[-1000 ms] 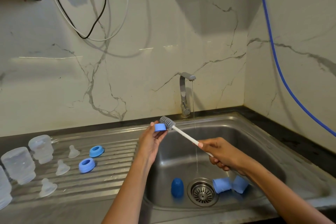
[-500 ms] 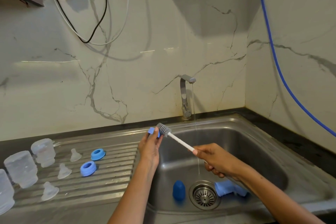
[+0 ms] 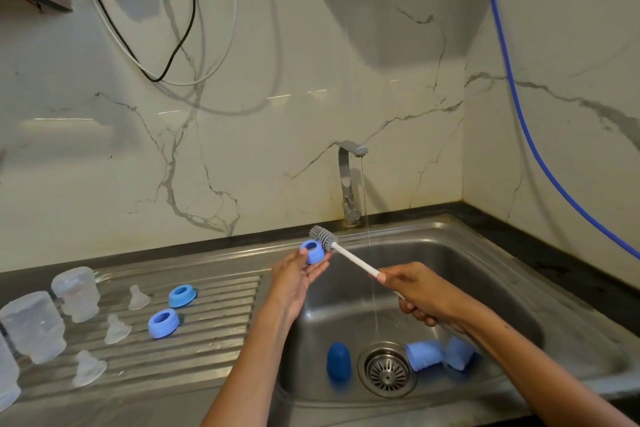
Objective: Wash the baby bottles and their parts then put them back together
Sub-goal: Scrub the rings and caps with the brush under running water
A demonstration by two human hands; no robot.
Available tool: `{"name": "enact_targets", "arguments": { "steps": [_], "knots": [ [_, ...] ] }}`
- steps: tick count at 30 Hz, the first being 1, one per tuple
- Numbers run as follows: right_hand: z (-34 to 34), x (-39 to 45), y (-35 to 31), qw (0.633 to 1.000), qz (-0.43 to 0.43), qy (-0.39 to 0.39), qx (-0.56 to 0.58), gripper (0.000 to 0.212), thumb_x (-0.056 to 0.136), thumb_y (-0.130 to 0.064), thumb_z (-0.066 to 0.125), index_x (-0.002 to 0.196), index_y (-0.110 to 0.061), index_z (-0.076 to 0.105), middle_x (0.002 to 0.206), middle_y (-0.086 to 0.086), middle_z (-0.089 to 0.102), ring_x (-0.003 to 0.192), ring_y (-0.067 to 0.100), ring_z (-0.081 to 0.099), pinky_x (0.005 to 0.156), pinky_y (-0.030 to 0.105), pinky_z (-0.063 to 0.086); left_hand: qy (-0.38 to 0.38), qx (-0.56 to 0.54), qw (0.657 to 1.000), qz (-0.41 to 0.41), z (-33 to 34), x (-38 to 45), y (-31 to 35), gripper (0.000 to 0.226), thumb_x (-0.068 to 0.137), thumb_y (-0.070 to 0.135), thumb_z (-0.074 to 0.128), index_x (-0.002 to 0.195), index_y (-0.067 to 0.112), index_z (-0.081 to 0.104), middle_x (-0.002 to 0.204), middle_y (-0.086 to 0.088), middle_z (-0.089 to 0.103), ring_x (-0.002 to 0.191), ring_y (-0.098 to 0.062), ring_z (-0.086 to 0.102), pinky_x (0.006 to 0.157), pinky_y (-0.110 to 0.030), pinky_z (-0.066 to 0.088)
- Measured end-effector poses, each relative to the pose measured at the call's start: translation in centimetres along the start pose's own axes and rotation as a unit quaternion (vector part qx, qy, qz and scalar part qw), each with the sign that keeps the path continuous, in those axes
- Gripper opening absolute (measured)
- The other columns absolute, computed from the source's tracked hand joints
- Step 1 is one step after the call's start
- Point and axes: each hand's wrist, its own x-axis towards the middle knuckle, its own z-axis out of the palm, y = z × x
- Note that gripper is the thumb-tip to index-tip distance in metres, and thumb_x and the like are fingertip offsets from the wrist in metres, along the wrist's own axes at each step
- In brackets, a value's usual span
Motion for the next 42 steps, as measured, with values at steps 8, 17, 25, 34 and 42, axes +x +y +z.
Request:
{"name": "enact_targets", "arguments": {
  "steps": [8,17,25,34,42],
  "knots": [
    [-0.5,-0.3,0.1,1.0,0.001,0.004,0.005,0.028,0.098,-0.041,0.048,0.124,-0.035,0.057,0.051,-0.007,0.043,0.039,0.003,0.033,0.037,0.017,0.03,-0.011,0.195,0.976,0.092,-1.0,0.1,0.0,0.024,0.093,0.002,0.054,0.115,-0.007,0.06,0.104,-0.021,0.067,0.091,-0.027,0.068,0.079,-0.027,0.058],
    [0.6,-0.3,0.1,0.998,-0.05,0.022,-0.029,0.014,0.097,-0.041,0.05,0.1,-0.039,0.064,0.053,-0.005,0.042,0.038,0.002,0.034,0.038,0.017,0.03,0.01,0.235,0.964,0.126,-2.0,0.2,-0.1,0.023,0.094,0.003,0.052,0.114,-0.007,0.061,0.099,-0.016,0.069,0.096,-0.029,0.067,0.091,-0.037,0.052],
    [0.7,0.5,0.1,0.99,-0.053,0.07,-0.114,0.025,0.1,-0.032,0.048,0.121,-0.027,0.061,0.058,-0.006,0.048,0.035,-0.003,0.042,0.04,0.009,0.032,0.012,0.42,0.882,0.213,-0.4,-0.7,-1.0,0.017,0.089,0.003,0.062,0.105,0.003,0.068,0.091,-0.005,0.071,0.087,-0.015,0.065,0.08,-0.03,0.051],
    [0.4,0.4,1.0,0.986,-0.059,0.056,-0.146,0.026,0.098,-0.036,0.049,0.121,-0.034,0.062,0.063,-0.004,0.054,0.043,0.002,0.044,0.043,0.013,0.037,0.063,0.567,0.78,0.256,-0.8,-0.8,-0.8,0.016,0.092,0.009,0.06,0.101,-0.001,0.068,0.085,-0.011,0.064,0.072,-0.011,0.052,0.058,-0.011,0.034],
    [0.6,0.7,1.0,0.987,-0.072,0.048,-0.132,0.024,0.097,-0.036,0.053,0.12,-0.039,0.061,0.062,-0.006,0.055,0.042,-0.001,0.046,0.045,0.012,0.037,0.083,0.467,0.852,0.221,-1.0,-0.3,-1.1,0.007,0.089,0.005,0.062,0.09,0.004,0.069,0.074,-0.007,0.063,0.07,-0.017,0.056,0.06,-0.014,0.043]
  ]
}}
